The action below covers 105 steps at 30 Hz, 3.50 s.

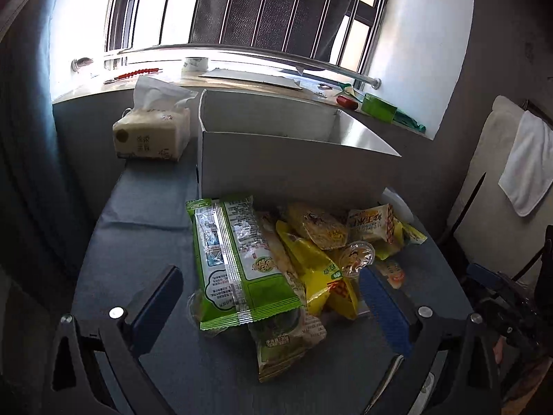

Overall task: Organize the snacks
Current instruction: 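Grasp the green-white biscuit pack with the left tool, then drop the biscuit pack into the box with the left tool while the right drops a snack stick, then grasp the yellow chip bag with the right tool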

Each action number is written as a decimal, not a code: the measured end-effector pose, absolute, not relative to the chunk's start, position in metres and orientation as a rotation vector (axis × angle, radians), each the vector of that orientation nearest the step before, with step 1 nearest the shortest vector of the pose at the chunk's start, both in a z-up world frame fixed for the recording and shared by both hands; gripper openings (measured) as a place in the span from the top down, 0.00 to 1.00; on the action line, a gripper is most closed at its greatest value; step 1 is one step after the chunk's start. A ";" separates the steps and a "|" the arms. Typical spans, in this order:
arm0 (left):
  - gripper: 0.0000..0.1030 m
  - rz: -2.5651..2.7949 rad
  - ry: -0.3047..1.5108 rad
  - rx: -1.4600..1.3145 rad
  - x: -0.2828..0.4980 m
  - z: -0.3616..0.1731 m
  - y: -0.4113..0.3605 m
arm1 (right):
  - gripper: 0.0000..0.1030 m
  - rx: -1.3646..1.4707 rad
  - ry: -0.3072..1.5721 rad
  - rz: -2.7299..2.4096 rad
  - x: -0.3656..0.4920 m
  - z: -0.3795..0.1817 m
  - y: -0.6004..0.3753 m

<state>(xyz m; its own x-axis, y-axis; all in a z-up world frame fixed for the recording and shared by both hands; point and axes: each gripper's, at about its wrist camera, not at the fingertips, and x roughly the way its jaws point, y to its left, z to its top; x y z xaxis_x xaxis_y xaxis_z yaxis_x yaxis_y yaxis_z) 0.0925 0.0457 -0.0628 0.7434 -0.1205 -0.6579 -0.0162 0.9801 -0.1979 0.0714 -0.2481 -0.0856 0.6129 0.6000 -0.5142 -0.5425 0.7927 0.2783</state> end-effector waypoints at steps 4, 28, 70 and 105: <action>0.00 -0.009 0.805 -0.222 0.127 -0.076 0.059 | 0.00 0.110 0.637 0.640 0.065 -0.090 -0.259; 0.39 -0.116 0.724 -0.299 0.124 -0.062 0.080 | 0.00 0.094 0.681 0.636 0.072 -0.105 -0.252; 0.38 -0.189 0.490 -0.247 0.163 0.028 0.079 | 0.79 0.112 0.612 0.616 0.212 -0.009 -0.220; 0.00 -0.164 0.473 -0.198 0.096 0.036 0.068 | 0.00 0.232 0.567 0.828 0.176 0.013 -0.252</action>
